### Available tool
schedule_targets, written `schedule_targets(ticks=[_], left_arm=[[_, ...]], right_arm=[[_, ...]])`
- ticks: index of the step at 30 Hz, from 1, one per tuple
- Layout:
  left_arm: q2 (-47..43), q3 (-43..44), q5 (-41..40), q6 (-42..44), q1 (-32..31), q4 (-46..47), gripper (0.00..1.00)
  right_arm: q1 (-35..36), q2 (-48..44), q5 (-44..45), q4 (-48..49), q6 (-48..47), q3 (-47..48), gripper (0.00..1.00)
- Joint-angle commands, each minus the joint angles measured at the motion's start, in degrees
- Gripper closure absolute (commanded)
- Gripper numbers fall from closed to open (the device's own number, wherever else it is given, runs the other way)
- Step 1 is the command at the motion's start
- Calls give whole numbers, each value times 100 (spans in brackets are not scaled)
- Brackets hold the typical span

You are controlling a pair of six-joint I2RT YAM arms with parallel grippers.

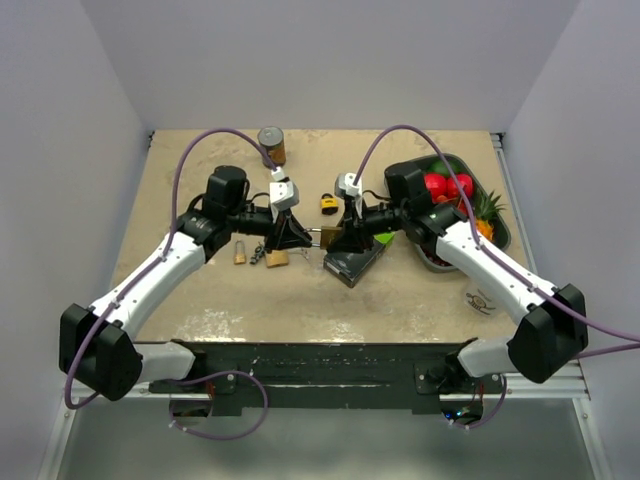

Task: Lock with the key
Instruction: Lock the lock.

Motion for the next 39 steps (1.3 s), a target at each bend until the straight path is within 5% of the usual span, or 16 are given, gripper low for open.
schedule_targets(ticks=[1,6,9,11,12,13,16,22,35,39], left_arm=[[156,241,1104,-179,-943,1997,100],[-2,206,955,-215,-504,1593,100],[-151,294,735,494,-170,698,100],[-256,312,699,725,85,268,100],[-292,303,708,848,173,161,100],[-318,294,725,901,339,64,100],[-380,294,752,1104,664,-323,100],[-398,479,726,1815,1034,-1149,100],[-468,716,814,2440,1070,-1747,100],[-450,734,840,2283,1070,-1660,100]], right_arm=[[939,245,-1187,2488,453,498,100],[878,61,-1082,1408,-198,603,100],[711,-97,-845,1187,-164,507,97],[466,-142,-730,1055,-84,480,75],[386,-159,-704,924,-49,480,49],[211,-185,-686,853,-40,480,37],[-175,-291,-563,519,-127,506,25],[-537,-370,-414,-474,-847,717,25],[-511,218,-413,-528,-981,744,62],[-459,333,-440,-448,-989,761,66]])
